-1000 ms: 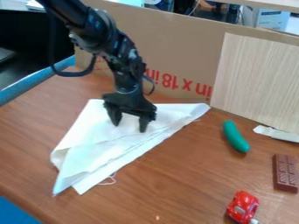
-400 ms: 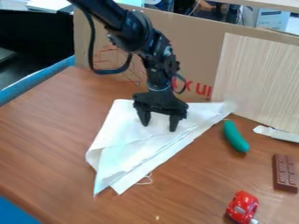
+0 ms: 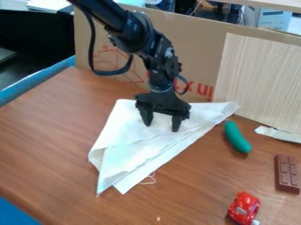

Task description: Desplegar la tela de izquierda a la derecha

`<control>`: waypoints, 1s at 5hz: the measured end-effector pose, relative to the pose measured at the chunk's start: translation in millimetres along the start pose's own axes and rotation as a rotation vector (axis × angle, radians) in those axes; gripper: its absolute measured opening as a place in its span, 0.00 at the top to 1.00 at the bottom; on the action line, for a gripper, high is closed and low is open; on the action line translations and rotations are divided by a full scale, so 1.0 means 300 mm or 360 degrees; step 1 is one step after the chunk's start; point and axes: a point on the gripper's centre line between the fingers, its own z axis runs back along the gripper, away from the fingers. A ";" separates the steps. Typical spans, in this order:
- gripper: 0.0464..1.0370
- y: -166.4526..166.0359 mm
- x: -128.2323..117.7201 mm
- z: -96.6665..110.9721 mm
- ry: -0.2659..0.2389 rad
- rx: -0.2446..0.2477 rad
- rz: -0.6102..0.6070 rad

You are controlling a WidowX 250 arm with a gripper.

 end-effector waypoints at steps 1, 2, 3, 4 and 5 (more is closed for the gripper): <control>0.04 0.043 -0.002 -0.001 0.0003 0.0030 0.0013; 0.04 0.099 0.006 -0.002 -0.0024 0.0032 -0.0028; 0.04 0.204 0.035 -0.006 -0.0050 0.0014 -0.0068; 0.04 0.345 0.060 -0.015 -0.0045 0.0015 -0.0076; 0.04 0.441 0.088 -0.026 -0.0055 0.0053 -0.0121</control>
